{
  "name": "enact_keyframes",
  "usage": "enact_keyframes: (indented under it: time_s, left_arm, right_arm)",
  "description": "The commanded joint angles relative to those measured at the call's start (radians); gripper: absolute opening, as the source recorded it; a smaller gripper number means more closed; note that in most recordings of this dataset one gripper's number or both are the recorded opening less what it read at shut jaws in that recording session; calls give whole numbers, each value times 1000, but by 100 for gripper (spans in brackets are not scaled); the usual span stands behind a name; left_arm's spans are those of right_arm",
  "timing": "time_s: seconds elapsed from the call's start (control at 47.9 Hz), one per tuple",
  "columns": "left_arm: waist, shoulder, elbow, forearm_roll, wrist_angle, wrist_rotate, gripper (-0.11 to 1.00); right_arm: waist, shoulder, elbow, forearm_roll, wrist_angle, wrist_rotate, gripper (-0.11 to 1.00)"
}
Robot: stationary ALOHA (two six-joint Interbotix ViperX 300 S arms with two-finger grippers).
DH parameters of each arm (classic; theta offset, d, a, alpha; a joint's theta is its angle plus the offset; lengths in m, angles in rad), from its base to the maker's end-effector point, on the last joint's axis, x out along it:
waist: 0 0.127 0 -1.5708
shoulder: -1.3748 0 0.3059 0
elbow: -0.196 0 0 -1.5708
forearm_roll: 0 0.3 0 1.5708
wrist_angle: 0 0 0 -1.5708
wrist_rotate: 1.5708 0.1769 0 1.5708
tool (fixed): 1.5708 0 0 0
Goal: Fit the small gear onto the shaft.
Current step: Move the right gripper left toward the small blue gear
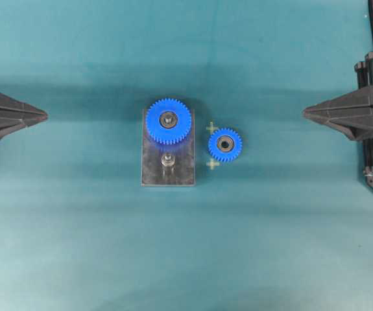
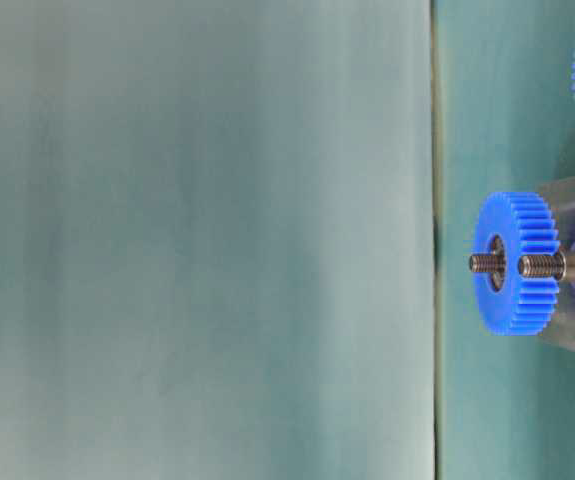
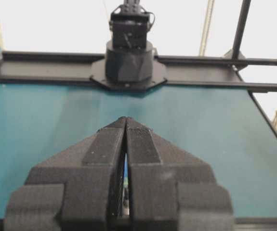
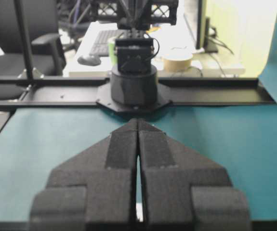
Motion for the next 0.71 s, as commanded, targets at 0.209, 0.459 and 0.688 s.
enact_keyframes:
  time_s: [0.209, 0.459, 0.688]
  left_arm:
    - [-8, 138, -140, 11, 132, -115, 0]
    - [-8, 265, -196, 11, 307, -71, 0]
    - [-8, 341, -221, 12, 364, -41, 0]
  right_arm:
    - [-26, 52, -75, 130, 437, 48, 1]
    - [-75, 173, -195, 126, 698, 48, 1]
    - [-127, 374, -296, 121, 788, 57, 1]
